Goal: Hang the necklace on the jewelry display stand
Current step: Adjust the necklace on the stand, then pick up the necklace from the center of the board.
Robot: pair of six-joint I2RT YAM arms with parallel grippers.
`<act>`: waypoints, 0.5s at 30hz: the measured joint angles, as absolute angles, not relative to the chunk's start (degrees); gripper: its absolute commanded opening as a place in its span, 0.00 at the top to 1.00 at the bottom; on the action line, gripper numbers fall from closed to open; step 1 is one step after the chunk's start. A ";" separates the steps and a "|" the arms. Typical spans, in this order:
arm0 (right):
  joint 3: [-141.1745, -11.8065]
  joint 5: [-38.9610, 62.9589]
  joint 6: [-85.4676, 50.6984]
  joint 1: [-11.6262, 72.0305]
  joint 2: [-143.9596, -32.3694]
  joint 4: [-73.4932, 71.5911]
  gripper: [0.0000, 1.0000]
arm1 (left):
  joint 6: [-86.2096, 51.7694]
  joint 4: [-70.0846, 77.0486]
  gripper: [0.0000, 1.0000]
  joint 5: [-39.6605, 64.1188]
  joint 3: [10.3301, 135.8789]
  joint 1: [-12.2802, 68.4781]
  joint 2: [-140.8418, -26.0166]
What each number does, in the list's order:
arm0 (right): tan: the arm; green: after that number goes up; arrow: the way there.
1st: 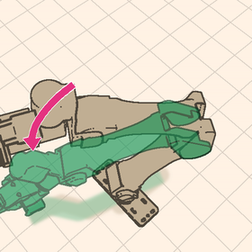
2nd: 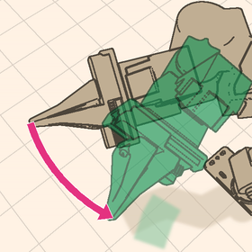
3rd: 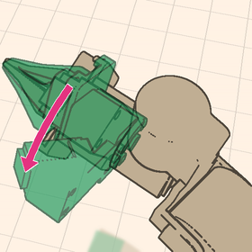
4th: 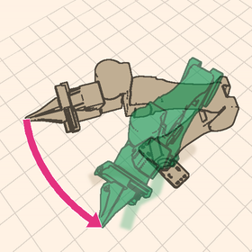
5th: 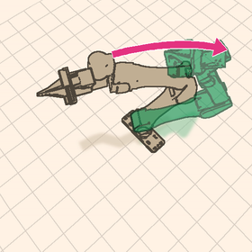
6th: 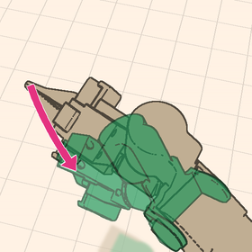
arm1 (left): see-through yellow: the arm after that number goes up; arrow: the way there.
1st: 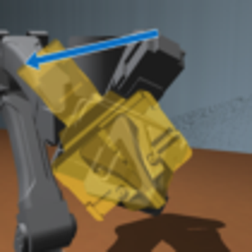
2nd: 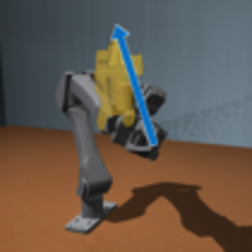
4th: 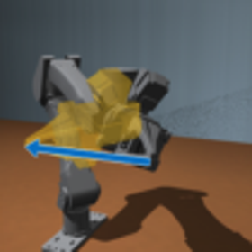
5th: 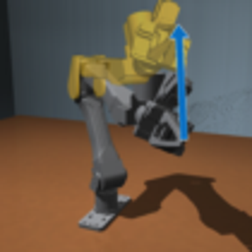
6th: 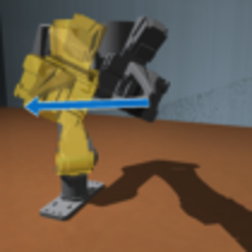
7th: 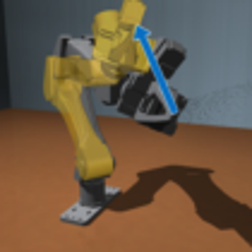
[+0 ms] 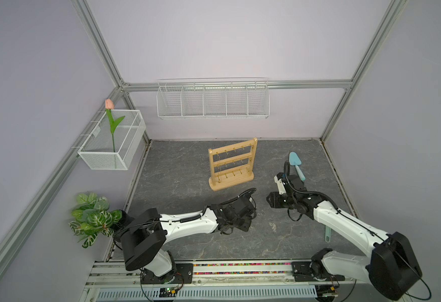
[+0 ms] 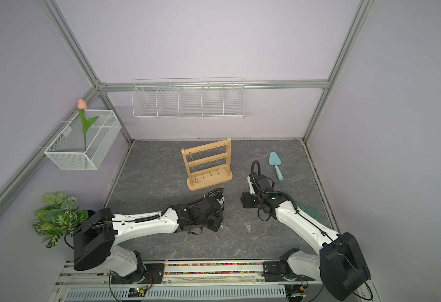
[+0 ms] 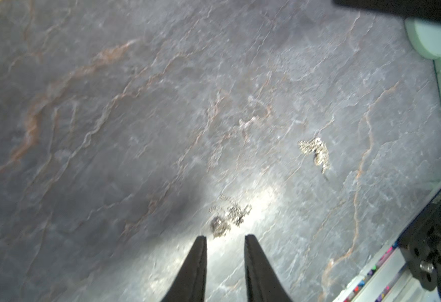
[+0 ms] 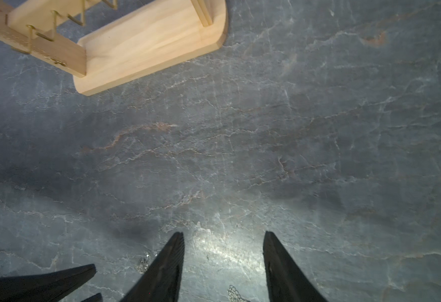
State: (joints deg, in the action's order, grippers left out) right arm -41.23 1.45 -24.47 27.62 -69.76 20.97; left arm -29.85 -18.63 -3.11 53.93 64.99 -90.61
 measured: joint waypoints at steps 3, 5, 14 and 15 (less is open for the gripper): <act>-40.32 1.85 -24.91 24.71 -69.43 22.04 0.49 | -27.64 -19.09 0.73 -2.44 57.19 65.25 -93.97; -40.32 2.07 -25.08 22.76 -69.23 22.06 0.49 | -26.04 -20.60 0.76 -1.58 58.48 65.91 -95.29; -40.45 3.09 -25.10 17.28 -69.28 22.09 0.50 | -22.06 -26.94 0.76 -1.23 63.68 67.92 -100.73; -40.56 3.11 -25.12 17.19 -69.28 22.09 0.50 | -21.87 -27.38 0.76 -1.26 64.10 68.01 -101.32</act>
